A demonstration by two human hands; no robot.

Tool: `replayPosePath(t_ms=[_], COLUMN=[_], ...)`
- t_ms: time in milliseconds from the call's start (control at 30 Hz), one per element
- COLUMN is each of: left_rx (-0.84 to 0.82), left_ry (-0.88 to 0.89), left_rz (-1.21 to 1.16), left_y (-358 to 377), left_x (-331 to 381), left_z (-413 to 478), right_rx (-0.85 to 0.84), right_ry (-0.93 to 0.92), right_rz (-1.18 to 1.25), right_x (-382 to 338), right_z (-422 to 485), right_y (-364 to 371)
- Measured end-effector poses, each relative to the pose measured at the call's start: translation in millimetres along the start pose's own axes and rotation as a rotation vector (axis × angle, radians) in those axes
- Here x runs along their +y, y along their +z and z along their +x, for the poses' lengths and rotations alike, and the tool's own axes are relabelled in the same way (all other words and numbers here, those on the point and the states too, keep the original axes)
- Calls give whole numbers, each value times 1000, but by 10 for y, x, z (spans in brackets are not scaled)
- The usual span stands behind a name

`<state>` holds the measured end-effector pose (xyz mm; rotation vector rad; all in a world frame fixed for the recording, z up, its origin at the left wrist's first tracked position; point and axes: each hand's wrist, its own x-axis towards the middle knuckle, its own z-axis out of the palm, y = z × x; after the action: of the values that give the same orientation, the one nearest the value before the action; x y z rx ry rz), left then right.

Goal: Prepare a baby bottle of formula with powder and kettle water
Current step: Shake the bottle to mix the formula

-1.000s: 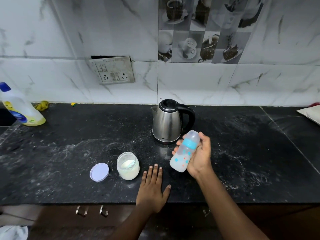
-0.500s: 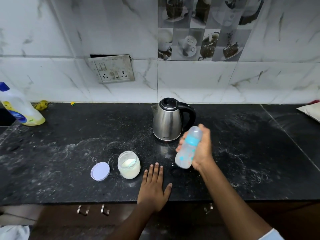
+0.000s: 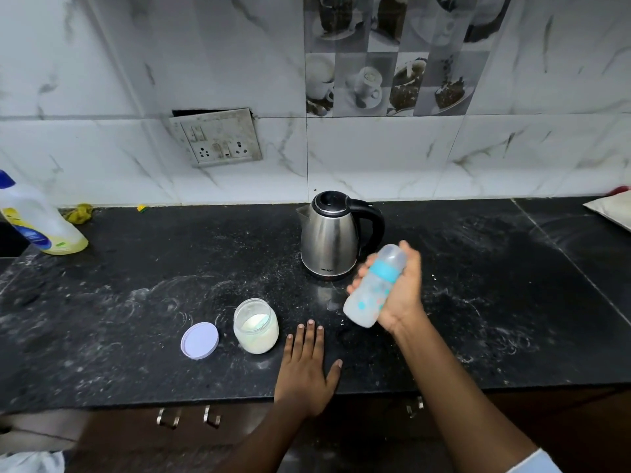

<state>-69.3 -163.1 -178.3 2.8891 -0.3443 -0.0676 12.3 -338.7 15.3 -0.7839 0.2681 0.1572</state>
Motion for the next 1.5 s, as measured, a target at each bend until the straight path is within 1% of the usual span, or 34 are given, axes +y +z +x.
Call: replayPosePath(t_ms=[67,167,267,367,500,600,700,800,900,1000,1133,1300,1367,1500], left_rx=[11,5,13,0,25,2,1,18,15,6,8,1,0,4], left_ry=[-4,3,-2,-1,-3,-2,-6,-1,-6,-9,-13,-11,-11,-8], left_rz=[8,14,24,15,28,19,21,28,26,26,17,16,11,19], left_y=[5,-6,-18,-21,-27,-13,-17,-26,-4,3,5,8,1,19], left_x=[10,5,15,20,23,6,12,20,18,2,16,0,10,-3], left_z=[6,-10,-3,-7,-7,-10,-1,-7,-5,-7,-2,-1,3,5], right_rx=[37,-38,9,-21,28,-29,-4,-36,-8,-46,19,9,-26,-27], right_ry=[-66,-17,-96,-61,-121,-91,-137,-119,-156,-116,-127,37,57,-30], right_rz=[80,-37,95,40,159,110,211,210,283,229,210,-24,-14,-29], right_x=[-18,5,-11,-14,-19,-17,-41,-64,-93,-75,-136,-4,-7,31], right_z=[5,-42,-53,-75,-74,-95,-84,-90,-79,-86,-78,-139,-168,-177], right_y=[-1,19,-5,-1,-32,-21,-23,6,-8,-8,-44,-83,-125,-247])
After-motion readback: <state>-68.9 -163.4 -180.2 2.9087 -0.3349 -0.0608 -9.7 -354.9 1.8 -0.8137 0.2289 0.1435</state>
